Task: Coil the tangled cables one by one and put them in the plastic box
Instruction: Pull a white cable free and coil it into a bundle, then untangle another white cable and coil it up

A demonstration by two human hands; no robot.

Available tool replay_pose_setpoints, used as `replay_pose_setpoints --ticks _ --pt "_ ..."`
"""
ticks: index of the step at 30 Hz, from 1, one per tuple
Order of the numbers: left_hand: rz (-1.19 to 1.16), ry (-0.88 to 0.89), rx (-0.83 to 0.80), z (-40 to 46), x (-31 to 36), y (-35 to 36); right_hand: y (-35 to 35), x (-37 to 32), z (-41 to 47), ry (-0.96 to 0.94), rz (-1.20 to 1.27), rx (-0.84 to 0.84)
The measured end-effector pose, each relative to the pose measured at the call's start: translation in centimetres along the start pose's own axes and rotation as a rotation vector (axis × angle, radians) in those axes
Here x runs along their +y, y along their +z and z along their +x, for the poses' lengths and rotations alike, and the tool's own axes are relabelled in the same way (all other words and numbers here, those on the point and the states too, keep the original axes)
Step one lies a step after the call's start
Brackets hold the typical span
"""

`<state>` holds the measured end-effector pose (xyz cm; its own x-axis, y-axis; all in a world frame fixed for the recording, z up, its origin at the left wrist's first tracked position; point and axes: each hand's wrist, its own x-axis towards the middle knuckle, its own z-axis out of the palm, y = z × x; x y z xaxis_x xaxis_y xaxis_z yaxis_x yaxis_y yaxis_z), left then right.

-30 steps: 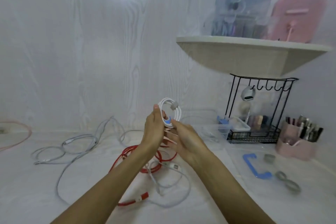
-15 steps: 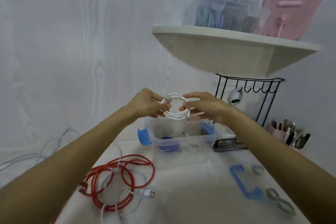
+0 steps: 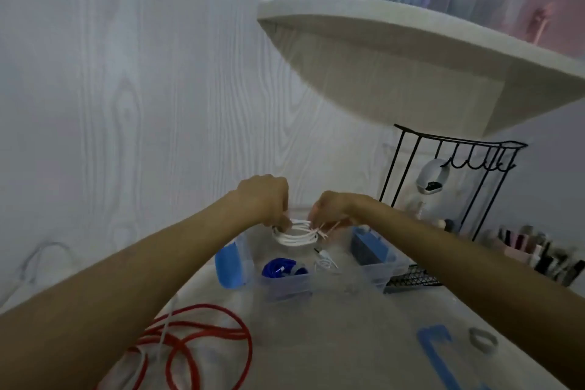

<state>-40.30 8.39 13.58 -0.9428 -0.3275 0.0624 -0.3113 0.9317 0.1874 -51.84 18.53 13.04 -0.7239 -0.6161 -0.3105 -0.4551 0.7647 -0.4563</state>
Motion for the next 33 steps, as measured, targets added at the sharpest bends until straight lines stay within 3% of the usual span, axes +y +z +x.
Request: replay_pose_setpoints --ticks 2,7,12,16,19,25,30,33 --pt "0.039 0.075 -0.011 0.7 0.1 -0.3 1.0 0.1 1.1 0.007 -0.056 -0.021" --pt "0.160 0.185 -0.373 1.4 0.6 1.5 3.7 1.1 2.7 0.054 -0.026 -0.081" --pt "0.245 0.175 -0.404 2.1 0.4 3.9 2.6 1.2 2.0 0.054 -0.074 -0.178" --pt "0.289 0.181 -0.367 2.4 0.4 4.5 2.9 1.3 1.7 0.058 -0.080 -0.305" --pt "0.305 0.155 -0.353 2.3 0.6 4.8 3.6 1.3 1.7 0.063 -0.098 -0.306" --pt "0.143 0.042 -0.381 0.0 1.1 2.3 0.9 1.2 -3.3 -0.065 -0.075 -0.226" --pt "0.063 0.103 -0.200 -4.9 3.2 -1.1 -2.2 3.4 -11.2 -0.316 -0.031 -0.028" --pt "0.017 0.147 -0.088 -9.7 5.0 -1.2 -1.6 5.9 -16.2 -0.399 0.094 -0.007"
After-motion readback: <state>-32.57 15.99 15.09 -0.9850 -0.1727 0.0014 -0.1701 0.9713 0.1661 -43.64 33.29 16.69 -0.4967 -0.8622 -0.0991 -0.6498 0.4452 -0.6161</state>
